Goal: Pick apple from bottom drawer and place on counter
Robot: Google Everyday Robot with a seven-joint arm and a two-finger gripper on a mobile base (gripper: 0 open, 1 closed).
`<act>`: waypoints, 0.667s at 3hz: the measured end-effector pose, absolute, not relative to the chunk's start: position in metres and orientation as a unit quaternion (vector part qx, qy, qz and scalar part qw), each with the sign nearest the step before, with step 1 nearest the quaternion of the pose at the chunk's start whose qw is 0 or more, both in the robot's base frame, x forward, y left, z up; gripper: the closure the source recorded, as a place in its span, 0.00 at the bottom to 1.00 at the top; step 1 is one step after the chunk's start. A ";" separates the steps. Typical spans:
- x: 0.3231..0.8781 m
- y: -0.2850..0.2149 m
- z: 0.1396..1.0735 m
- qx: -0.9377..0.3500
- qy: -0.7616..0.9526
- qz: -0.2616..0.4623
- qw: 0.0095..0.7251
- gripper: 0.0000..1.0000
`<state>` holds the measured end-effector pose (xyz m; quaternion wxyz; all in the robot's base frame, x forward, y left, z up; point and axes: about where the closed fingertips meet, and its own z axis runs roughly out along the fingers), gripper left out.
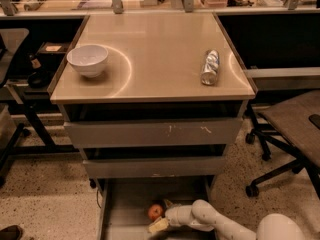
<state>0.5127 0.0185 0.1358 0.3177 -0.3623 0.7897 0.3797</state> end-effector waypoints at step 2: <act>0.513 0.019 0.136 -0.362 0.790 0.380 0.318 0.19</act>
Offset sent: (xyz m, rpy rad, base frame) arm 0.0000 0.0000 0.0000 0.0000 0.0000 0.0000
